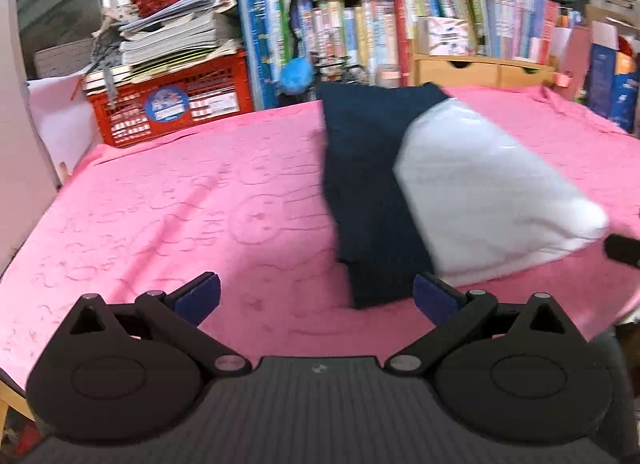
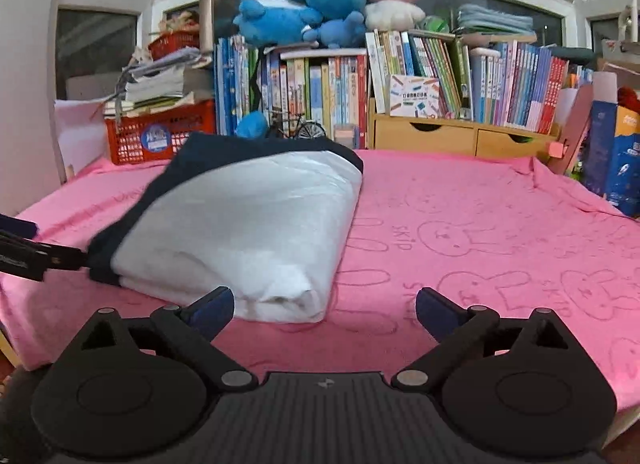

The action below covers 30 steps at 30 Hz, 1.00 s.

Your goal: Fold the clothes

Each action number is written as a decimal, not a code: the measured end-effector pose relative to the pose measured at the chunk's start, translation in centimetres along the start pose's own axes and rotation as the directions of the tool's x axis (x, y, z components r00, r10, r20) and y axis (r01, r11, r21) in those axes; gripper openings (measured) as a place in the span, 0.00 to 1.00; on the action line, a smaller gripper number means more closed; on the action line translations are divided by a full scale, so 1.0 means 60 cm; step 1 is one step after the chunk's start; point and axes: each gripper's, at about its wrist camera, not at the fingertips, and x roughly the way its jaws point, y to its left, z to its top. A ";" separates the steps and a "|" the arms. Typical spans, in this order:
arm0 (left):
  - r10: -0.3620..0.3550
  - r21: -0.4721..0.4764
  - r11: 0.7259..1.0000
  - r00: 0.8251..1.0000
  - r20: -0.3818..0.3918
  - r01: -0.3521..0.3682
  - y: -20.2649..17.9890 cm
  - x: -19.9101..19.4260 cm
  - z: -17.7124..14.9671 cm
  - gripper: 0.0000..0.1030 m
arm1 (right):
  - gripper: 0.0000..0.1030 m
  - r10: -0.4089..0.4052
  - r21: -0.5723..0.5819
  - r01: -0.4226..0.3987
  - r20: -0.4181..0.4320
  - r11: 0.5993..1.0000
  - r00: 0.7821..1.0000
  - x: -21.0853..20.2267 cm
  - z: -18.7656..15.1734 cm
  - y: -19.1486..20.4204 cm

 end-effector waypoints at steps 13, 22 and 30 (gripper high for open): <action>-0.038 0.052 0.998 0.995 0.092 0.033 -0.079 -0.146 -0.031 1.00 | 1.00 0.042 -0.097 -0.029 0.130 0.995 0.991 -0.174 -0.018 0.077; -0.072 0.006 0.997 0.996 0.056 0.072 -0.082 -0.136 -0.030 1.00 | 1.00 0.028 -0.099 -0.016 0.121 0.995 0.992 -0.174 -0.014 0.098; -0.085 -0.017 0.996 0.996 0.011 0.085 -0.083 -0.124 -0.038 1.00 | 1.00 0.027 -0.088 -0.017 0.105 0.996 0.994 -0.165 -0.020 0.099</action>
